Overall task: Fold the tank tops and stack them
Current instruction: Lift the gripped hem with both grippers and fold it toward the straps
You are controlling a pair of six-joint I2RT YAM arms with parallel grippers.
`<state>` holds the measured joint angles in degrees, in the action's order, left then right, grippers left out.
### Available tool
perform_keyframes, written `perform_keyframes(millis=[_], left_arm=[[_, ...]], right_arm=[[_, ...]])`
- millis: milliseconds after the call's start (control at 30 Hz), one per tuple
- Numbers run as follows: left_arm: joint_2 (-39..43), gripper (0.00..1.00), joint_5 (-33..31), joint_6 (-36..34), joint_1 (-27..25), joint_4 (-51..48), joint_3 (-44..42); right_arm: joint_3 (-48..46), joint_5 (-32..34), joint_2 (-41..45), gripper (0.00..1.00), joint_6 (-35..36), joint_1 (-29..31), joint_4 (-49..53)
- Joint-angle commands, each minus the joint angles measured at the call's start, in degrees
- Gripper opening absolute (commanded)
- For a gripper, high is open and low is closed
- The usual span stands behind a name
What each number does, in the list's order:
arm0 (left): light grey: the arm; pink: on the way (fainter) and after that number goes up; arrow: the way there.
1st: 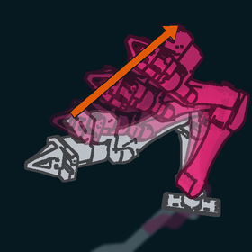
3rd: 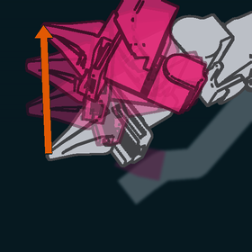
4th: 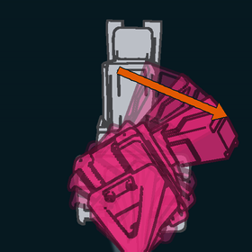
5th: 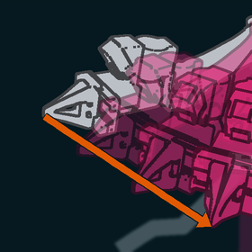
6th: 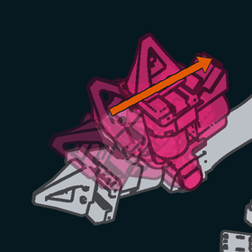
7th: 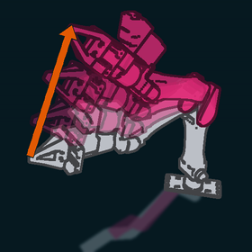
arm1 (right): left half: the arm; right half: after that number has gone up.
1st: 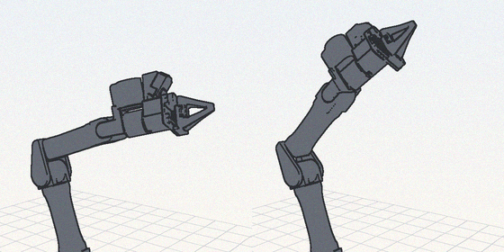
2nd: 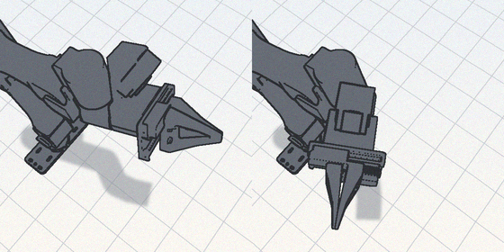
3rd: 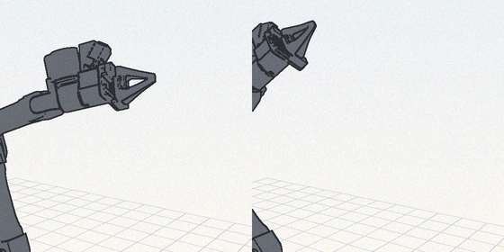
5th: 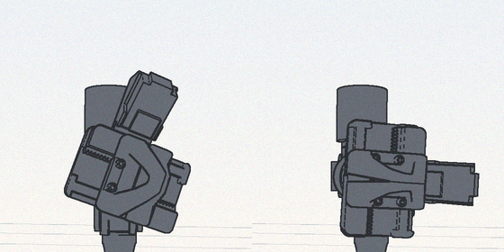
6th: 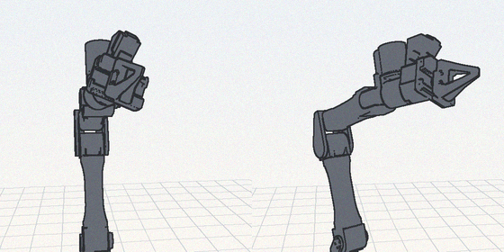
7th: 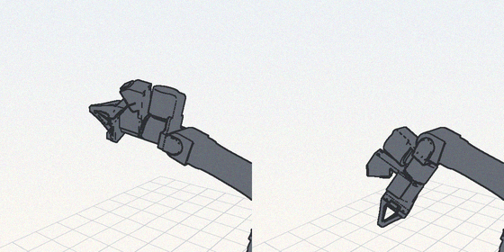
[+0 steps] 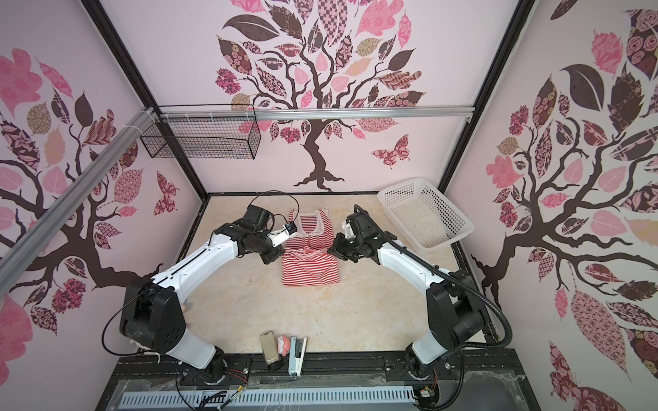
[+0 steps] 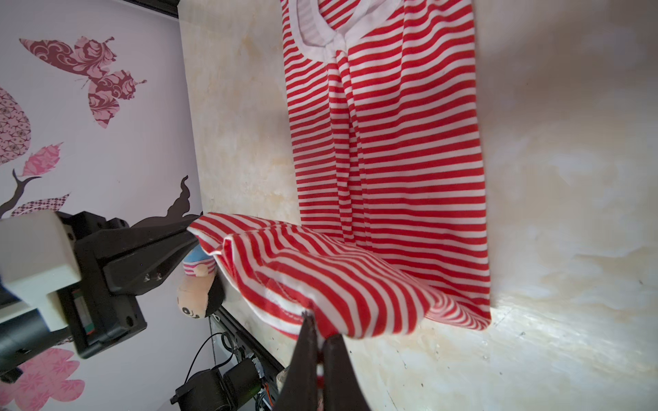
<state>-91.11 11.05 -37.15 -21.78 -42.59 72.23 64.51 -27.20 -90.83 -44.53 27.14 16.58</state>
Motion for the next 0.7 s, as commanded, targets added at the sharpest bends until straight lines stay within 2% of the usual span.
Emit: perform_keyframes(millis=[0, 267, 667], left_arm=[[-2.6, 0.00, 1.3, -1.7, 0.5, 0.2, 2.0], [-9.1, 0.00, 1.2, -2.5, 1.1, -0.7, 4.5], [-15.4, 0.02, -0.7, -1.7, 1.7, 3.0, 6.1]], right_arm=[[2.4, -2.4, -3.7, 0.00, 1.5, -1.1, -1.1], [5.0, -4.9, -10.8, 0.00, 1.9, -3.4, -3.3], [9.0, -7.8, -19.6, 0.00, 2.0, -6.0, -4.8]])
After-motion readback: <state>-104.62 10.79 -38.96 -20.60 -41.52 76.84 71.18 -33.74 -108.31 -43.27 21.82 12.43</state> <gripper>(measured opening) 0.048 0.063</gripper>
